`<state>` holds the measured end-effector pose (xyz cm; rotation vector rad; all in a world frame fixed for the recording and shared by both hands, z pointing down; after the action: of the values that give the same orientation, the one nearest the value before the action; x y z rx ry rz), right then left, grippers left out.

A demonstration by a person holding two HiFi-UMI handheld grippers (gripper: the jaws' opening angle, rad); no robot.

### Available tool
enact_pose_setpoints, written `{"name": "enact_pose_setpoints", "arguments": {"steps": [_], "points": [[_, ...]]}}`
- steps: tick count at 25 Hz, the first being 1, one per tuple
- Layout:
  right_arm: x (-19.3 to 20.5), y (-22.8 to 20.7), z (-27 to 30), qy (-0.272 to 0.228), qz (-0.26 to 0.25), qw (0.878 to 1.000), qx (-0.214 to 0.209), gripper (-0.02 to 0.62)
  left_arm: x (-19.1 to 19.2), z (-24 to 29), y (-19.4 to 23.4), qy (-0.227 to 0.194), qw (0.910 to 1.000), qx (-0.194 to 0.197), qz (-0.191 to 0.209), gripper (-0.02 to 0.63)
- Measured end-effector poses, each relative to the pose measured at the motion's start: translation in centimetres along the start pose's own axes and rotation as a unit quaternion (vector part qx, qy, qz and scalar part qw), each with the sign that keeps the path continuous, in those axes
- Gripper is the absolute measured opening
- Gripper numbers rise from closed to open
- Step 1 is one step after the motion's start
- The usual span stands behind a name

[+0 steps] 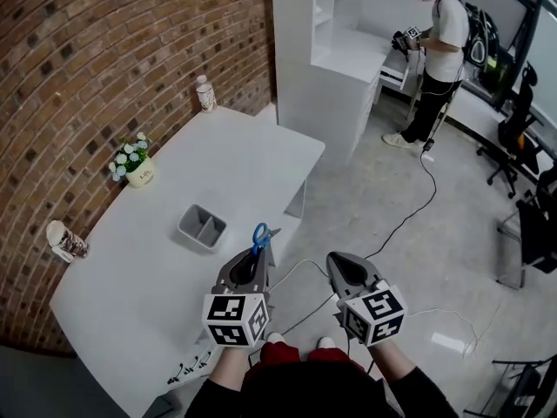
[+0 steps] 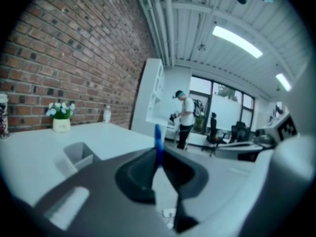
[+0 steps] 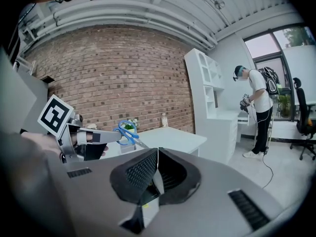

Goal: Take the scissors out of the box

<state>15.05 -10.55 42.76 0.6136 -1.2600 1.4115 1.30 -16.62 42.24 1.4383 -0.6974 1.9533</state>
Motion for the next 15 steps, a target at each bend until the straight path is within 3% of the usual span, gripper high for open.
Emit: {"name": "enact_pose_setpoints", "arguments": {"steps": [15], "points": [[-0.4,-6.9,-7.5,-0.014,0.017,1.0,0.02,0.009,-0.9,2.2,-10.4,0.011,0.9994,0.03,0.015,0.028]]}}
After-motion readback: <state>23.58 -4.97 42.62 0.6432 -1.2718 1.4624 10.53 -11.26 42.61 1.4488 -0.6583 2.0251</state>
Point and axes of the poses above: the fingertips, and each gripper's own axes: z forward along the fingers, y to its left, x out of its underside, the point moved 1 cm from there along -z, backward along the fingers, and after that the axes turned 15 degrees about z, right-handed, at the moved point
